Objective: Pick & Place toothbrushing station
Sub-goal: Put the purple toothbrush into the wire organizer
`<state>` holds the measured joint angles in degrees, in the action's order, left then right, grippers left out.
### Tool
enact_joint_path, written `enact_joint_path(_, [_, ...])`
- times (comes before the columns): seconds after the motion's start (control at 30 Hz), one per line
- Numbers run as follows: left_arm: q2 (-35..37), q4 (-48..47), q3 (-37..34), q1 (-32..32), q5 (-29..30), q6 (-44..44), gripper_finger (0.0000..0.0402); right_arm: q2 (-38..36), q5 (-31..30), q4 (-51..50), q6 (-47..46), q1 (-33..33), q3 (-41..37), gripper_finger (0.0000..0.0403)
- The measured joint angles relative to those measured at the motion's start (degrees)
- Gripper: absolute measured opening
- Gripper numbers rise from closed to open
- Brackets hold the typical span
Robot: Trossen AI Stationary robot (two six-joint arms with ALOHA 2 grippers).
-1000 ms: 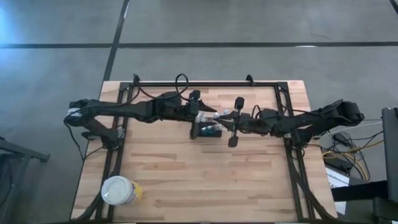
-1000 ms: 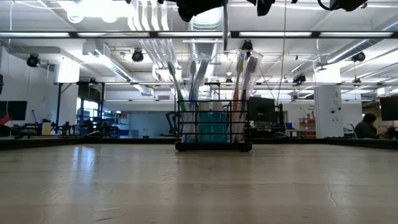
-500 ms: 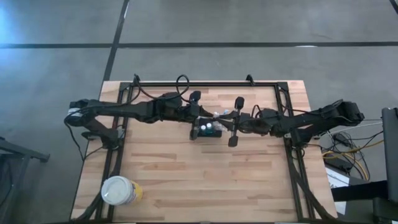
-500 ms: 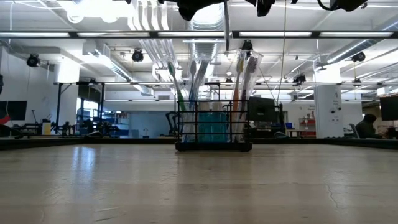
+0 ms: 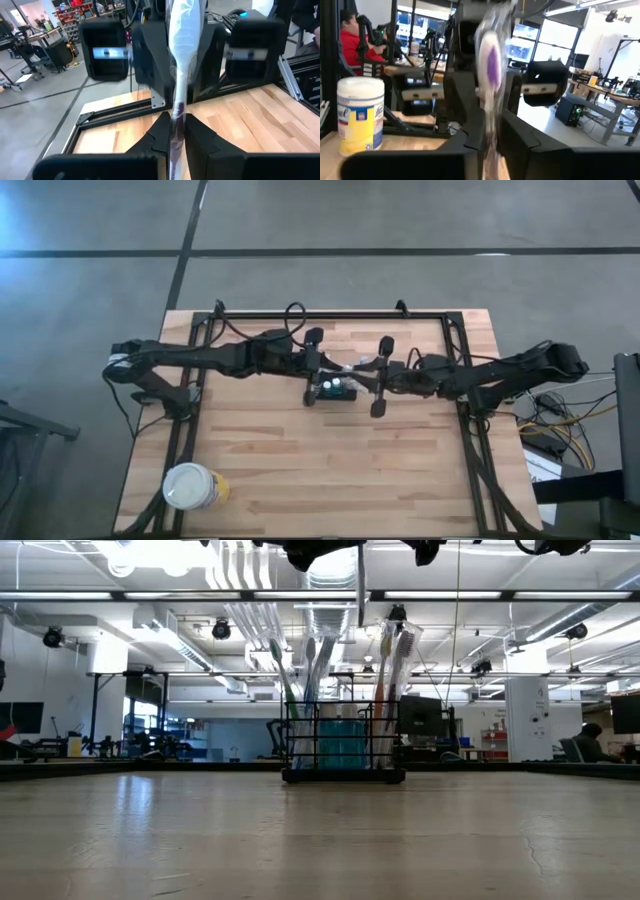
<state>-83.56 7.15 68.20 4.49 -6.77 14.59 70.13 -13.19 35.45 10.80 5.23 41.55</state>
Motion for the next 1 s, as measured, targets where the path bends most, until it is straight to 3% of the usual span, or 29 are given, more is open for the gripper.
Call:
enact_joint_path(0.3, [0.1, -0.7, -1.0, -0.1, -1.2, 0.5, 0.0030, -2.1, 0.0, -2.7, -0.2, 0.0, -0.4, 0.0146])
enact_joint_path(0.5, [0.1, 0.8, -1.8, -0.1, -1.1, 0.5, 0.0030, -2.5, 0.2, -3.6, -3.6, 0.0, -1.9, 0.0187])
enact_joint_path(0.7, [0.1, 1.4, -1.8, -0.1, -1.1, 0.6, 0.0030, -1.0, 0.2, -1.3, -4.0, 0.0, -2.2, 0.0195])
enact_joint_path(1.0, [0.0, 1.2, -1.9, -0.1, -1.1, 0.7, 0.0030, 1.7, 0.8, 4.5, -3.1, -0.1, -1.4, 0.0174])
